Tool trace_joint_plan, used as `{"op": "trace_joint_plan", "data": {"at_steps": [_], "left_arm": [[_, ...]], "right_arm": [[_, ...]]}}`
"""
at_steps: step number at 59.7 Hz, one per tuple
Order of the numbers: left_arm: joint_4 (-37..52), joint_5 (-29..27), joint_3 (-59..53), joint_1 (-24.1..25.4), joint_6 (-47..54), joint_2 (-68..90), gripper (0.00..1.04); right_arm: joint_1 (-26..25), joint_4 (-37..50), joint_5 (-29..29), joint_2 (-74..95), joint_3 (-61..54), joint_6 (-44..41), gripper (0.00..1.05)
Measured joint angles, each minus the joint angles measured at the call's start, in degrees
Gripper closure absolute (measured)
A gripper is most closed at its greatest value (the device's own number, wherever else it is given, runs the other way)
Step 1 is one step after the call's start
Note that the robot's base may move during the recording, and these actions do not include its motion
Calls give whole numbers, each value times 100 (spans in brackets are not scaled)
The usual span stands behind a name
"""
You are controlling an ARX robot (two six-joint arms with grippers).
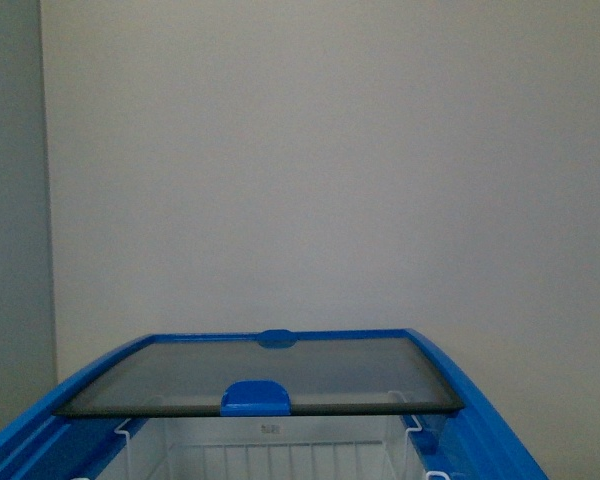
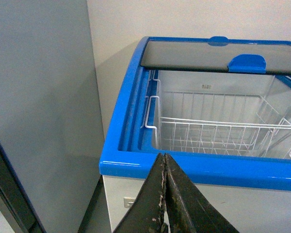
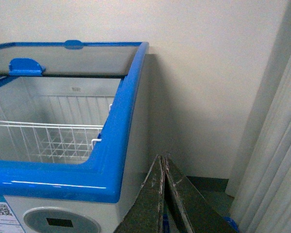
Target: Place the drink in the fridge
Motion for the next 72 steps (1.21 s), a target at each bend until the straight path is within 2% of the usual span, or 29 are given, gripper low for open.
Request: {"op": "trace_joint_plan", "data": {"at_steps": [15,20,35,48,59,64,66,72], "left_arm": [[0,0,0,0,0,0,102],[0,-2,0,0,0,0,102],[0,0,0,0,-7,0,101],[0,0,0,0,-4,0,54],[0,0,0,0,-4,0,26],[0,0,0,0,-2,0,7],[0,0,0,0,-4,0,7],[0,0,0,0,-4,0,8]], "right_arm": [[0,-485,0,-483,0,0,102],[0,-1386,0,-1189,0,0,102],[-2,-1460,9,-1438,0,-7,101],[-2,-1460,2,-1443,0,-4,55],[-2,-1460,2,-1443,0,-4,27],[-2,-1460,2,-1443,0,-4,9],[-2,-1460,2,-1443,0,-2,6],[-2,-1460,2,-1443,0,-2,8]]}}
